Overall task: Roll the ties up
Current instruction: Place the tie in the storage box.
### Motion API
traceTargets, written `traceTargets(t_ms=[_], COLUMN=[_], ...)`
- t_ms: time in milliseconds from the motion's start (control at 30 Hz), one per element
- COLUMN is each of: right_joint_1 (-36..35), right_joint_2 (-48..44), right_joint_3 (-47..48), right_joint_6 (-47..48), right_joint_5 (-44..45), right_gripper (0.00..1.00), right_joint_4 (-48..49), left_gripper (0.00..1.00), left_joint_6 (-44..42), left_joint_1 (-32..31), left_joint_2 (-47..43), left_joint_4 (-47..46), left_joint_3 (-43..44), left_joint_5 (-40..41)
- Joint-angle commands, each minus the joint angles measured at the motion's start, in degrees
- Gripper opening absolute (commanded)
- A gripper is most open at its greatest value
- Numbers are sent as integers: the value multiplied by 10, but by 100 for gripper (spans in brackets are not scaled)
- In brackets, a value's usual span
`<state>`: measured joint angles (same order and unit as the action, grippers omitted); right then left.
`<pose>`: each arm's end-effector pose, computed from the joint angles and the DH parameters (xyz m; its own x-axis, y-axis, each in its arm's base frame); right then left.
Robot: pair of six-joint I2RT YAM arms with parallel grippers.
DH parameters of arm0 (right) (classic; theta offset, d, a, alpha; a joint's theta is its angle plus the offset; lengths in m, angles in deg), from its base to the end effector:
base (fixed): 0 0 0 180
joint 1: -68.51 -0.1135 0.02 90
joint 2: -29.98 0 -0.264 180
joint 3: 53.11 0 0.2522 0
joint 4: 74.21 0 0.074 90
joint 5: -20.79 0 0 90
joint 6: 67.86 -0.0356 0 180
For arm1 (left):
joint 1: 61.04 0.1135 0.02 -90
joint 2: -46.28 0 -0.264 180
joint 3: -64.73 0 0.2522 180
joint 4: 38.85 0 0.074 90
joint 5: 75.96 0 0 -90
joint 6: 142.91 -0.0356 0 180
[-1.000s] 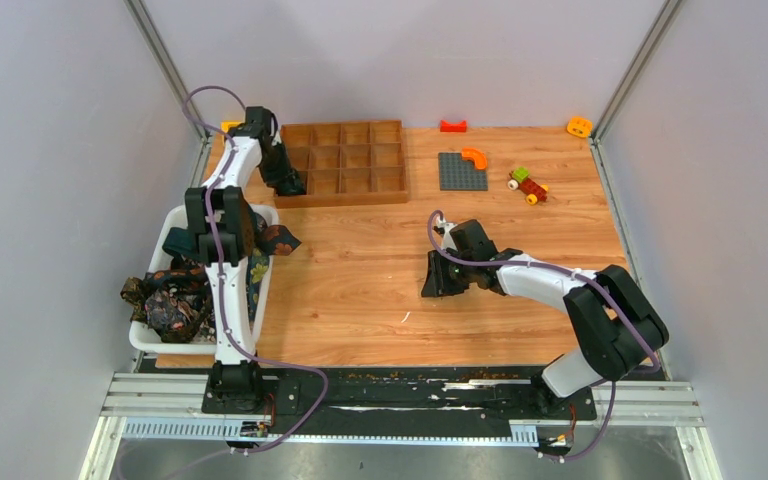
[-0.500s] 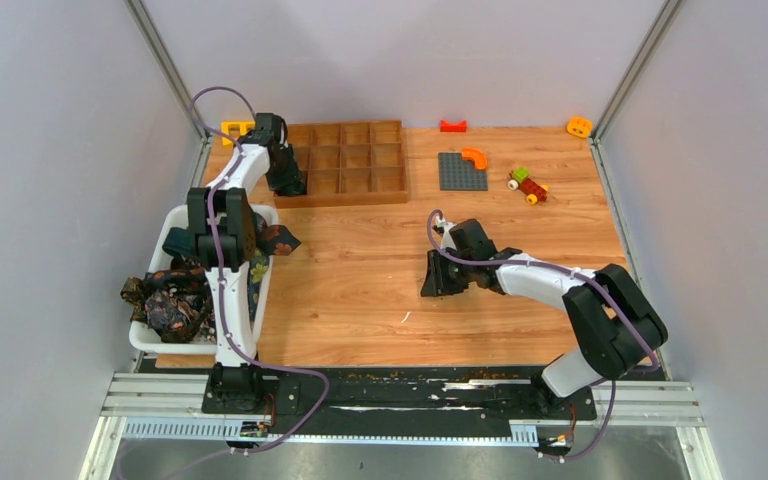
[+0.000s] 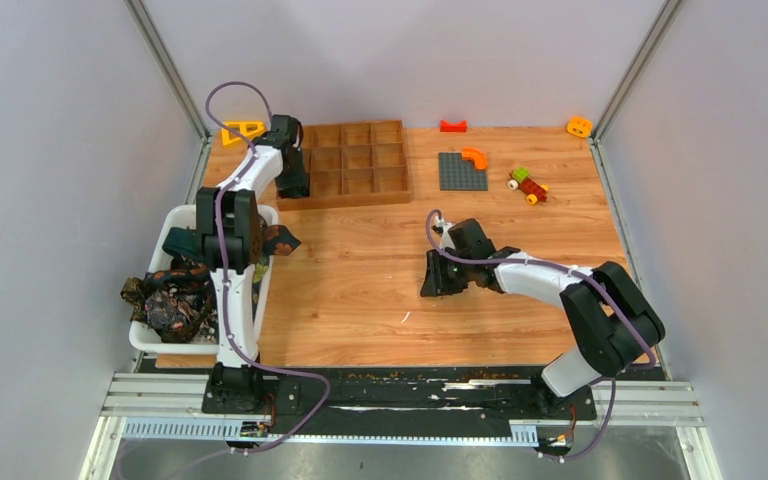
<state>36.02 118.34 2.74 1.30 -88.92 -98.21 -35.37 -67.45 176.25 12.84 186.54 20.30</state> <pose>0.2335 0.1629 0.1522 -0.8932 -0.1717 -0.4156 -0.3690 0.8081 0.4592 0.4915 -0.0513 0.1854 -0.8364 -0.2075 -0.5073 -0.2050 0.9768 -0.0615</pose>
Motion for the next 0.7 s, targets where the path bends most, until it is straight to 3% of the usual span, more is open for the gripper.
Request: traceTargets(t_ms=[0,267,400,667], right_joint_1=[-1,-2,-2,-1], right_joint_2=[6,9,9,9], right_joint_3=[24,26,27,27], right_joint_6=[9,9,8,8], right_joint_5=[-8,-5,-4,-3], right_gripper=[30,30,30,30], right_joint_4=[13,10,9,9], left_gripper=[36,36,36,32], left_joint_6=[-19,-13,-17,-13], left_joint_1=[-13,-13,-14,-23], left_joint_2=[50,70,70,19], left_joint_4=[92,94,99,71], left_joint_3=[4,23,26,-65], left_joint_5=[11,46,24,13])
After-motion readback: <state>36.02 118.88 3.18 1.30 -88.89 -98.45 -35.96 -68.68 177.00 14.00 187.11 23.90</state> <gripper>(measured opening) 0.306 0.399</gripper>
